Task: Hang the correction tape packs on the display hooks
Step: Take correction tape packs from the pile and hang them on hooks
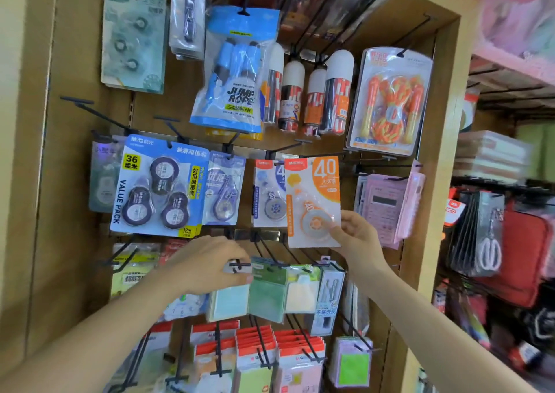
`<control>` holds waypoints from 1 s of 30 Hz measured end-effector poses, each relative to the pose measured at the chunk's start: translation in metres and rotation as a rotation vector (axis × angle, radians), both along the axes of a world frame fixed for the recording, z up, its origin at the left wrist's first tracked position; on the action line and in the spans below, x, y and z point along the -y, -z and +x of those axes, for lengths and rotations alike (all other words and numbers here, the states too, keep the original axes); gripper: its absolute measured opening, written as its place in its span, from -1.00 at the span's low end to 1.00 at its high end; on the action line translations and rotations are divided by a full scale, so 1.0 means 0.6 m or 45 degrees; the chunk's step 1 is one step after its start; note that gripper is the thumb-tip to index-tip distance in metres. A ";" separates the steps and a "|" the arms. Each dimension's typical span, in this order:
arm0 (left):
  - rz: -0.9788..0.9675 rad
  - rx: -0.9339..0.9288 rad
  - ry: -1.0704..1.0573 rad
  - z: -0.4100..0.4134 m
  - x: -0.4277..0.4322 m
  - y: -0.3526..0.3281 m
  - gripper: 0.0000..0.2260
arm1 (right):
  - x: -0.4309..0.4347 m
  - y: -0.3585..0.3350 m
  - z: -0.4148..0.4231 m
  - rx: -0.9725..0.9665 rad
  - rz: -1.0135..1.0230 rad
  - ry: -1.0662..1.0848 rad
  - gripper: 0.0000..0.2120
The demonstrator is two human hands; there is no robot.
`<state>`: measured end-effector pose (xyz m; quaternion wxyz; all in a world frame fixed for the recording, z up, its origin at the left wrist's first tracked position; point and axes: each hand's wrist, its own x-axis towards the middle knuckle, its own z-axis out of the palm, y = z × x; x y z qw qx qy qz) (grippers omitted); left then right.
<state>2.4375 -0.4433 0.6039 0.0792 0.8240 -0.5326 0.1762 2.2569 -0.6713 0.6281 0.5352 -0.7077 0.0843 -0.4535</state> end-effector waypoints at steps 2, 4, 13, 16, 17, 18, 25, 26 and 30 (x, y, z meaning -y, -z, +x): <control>0.005 0.026 0.006 0.000 0.003 0.002 -0.39 | 0.010 -0.008 0.013 -0.018 0.001 0.000 -0.84; -0.049 0.031 0.036 0.005 0.003 0.007 -0.57 | 0.015 -0.016 0.025 -0.031 -0.014 0.002 -0.82; -0.246 -0.133 0.111 0.017 -0.007 0.017 -0.74 | 0.015 -0.019 0.064 -0.074 -0.048 0.035 -0.85; -0.265 -0.145 0.113 0.018 -0.007 0.020 -0.74 | 0.013 -0.014 0.067 -0.066 -0.006 0.024 -0.88; -0.269 -0.142 0.110 0.019 -0.006 0.021 -0.73 | 0.014 -0.014 0.069 -0.068 -0.002 0.027 -0.88; -0.275 -0.142 0.107 0.019 -0.006 0.022 -0.72 | 0.015 -0.014 0.071 -0.071 -0.004 0.038 -0.87; -0.295 -0.182 0.105 0.029 -0.003 0.025 -0.70 | 0.026 -0.020 0.112 -0.131 -0.027 0.135 -0.81; -0.295 -0.185 0.102 0.029 -0.003 0.026 -0.70 | 0.028 -0.022 0.121 -0.140 -0.037 0.156 -0.80; -0.289 -0.167 0.078 0.026 -0.003 0.026 -0.70 | 0.035 -0.030 0.159 -0.186 -0.074 0.209 -0.75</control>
